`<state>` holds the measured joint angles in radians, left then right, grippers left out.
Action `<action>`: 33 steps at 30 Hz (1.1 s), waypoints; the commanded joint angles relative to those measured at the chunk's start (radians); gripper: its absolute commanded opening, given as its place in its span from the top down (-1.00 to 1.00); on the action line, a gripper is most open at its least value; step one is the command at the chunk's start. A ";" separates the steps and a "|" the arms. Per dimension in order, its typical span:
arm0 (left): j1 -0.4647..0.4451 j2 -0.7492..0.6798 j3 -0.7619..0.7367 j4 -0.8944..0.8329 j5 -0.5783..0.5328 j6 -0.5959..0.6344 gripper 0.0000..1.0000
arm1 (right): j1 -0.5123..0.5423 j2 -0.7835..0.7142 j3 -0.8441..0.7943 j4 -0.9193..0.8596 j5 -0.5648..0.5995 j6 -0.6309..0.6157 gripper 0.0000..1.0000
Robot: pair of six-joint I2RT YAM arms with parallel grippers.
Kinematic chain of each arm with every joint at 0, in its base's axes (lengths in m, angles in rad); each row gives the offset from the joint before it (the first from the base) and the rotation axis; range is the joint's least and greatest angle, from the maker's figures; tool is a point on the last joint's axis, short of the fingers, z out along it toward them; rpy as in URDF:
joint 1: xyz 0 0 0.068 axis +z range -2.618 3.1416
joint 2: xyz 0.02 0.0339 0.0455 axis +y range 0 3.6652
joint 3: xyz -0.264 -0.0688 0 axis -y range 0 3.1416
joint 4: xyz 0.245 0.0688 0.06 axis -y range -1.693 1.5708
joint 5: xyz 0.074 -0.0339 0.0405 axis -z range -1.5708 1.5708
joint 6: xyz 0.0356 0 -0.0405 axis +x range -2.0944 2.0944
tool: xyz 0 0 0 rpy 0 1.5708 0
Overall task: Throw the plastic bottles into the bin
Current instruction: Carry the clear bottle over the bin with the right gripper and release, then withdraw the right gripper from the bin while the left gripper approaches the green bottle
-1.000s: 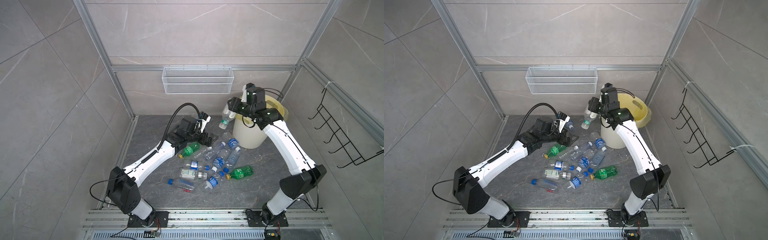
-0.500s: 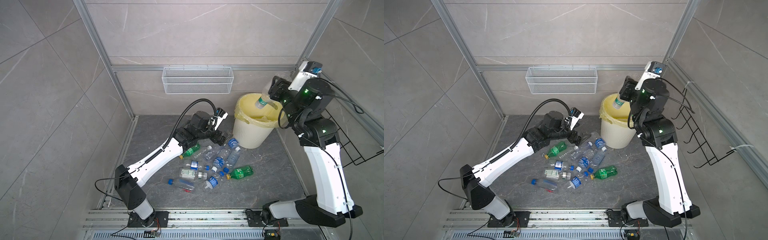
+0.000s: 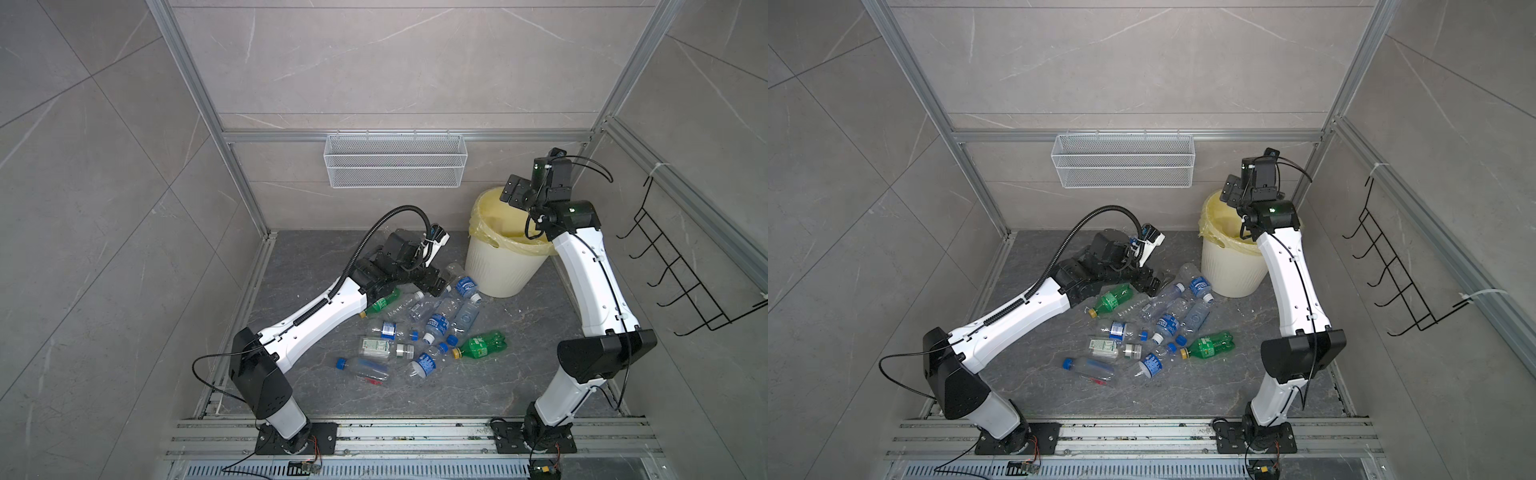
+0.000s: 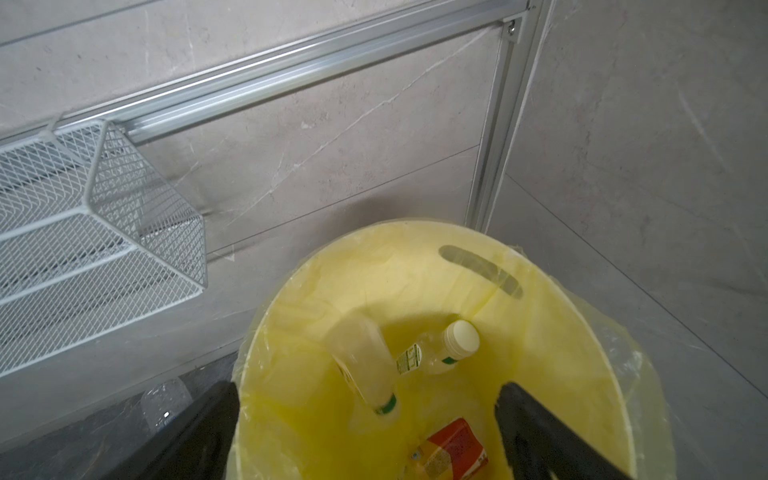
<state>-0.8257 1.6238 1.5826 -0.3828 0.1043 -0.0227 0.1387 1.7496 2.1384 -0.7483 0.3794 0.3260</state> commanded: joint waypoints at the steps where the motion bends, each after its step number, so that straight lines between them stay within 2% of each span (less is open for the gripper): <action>1: 0.004 -0.002 0.009 -0.002 -0.054 0.015 -1.00 | 0.002 -0.104 -0.012 0.034 -0.030 0.016 -0.99; 9: 0.050 0.015 -0.034 -0.034 -0.109 -0.001 -1.00 | 0.063 -0.171 -0.141 0.079 -0.117 -0.007 -0.99; 14: 0.153 -0.007 -0.108 -0.060 -0.104 -0.058 -1.00 | 0.192 -0.187 -0.222 0.106 -0.108 -0.068 -0.99; 20: 0.274 -0.028 -0.237 -0.089 -0.106 -0.136 -1.00 | 0.339 -0.203 -0.402 0.191 -0.168 -0.074 -0.99; 24: 0.325 -0.024 -0.317 -0.102 -0.097 -0.187 -1.00 | 0.433 -0.168 -0.495 0.231 -0.200 -0.044 -0.99; 27: 0.356 0.015 -0.320 -0.149 -0.113 -0.214 -0.99 | 0.487 -0.128 -0.533 0.247 -0.200 -0.018 -0.99; 33: 0.363 0.066 -0.334 -0.137 -0.081 -0.198 -0.97 | 0.519 -0.093 -0.597 0.281 -0.263 0.064 -0.99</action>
<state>-0.4641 1.6684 1.2465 -0.5156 0.0025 -0.2062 0.6586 1.6493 1.5658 -0.5076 0.1528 0.3290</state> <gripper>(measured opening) 0.987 0.991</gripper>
